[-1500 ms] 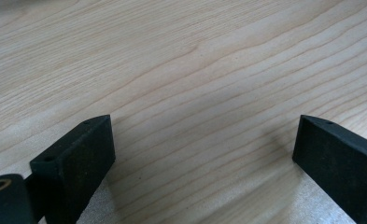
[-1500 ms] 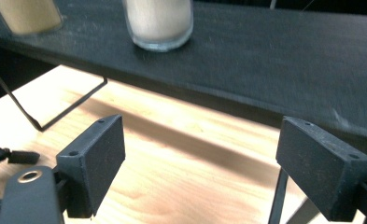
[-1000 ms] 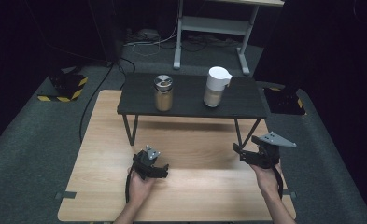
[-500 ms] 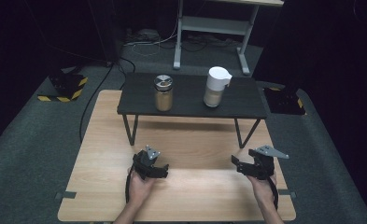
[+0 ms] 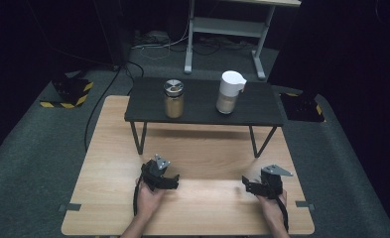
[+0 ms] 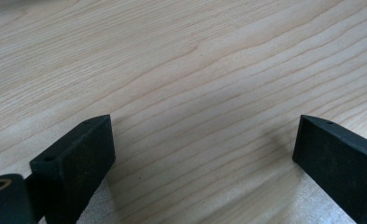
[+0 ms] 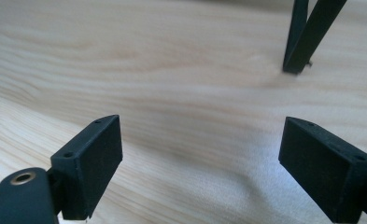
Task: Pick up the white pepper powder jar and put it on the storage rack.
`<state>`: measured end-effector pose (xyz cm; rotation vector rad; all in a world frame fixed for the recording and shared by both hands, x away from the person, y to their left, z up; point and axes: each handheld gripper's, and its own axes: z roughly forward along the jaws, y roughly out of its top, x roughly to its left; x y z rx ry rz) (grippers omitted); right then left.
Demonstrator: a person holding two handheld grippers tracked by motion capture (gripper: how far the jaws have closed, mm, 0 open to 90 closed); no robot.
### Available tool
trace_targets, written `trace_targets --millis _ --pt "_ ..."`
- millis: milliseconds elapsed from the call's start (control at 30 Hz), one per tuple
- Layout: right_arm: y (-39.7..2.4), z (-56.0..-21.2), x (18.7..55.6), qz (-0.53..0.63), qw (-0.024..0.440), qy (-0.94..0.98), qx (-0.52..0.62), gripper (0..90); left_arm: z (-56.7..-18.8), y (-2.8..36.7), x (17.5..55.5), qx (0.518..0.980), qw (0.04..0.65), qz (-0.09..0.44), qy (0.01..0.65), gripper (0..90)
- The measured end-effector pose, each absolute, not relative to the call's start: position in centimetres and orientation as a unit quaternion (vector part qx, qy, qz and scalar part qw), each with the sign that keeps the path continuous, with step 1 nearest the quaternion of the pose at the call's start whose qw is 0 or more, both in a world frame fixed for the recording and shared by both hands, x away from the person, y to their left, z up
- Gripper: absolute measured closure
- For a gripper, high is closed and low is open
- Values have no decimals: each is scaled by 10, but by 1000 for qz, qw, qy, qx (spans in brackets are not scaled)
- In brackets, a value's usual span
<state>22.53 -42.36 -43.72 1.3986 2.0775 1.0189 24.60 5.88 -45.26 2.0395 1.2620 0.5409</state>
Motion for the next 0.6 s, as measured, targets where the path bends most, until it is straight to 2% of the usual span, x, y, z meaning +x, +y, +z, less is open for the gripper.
trace_targets --millis 167,600 --pt "-418 -448 231 353 214 755 510 117 -453 59 246 782 335 207 484 54" --pt "-406 -447 233 329 226 767 502 106 -453 59 246 781 335 208 484 56"
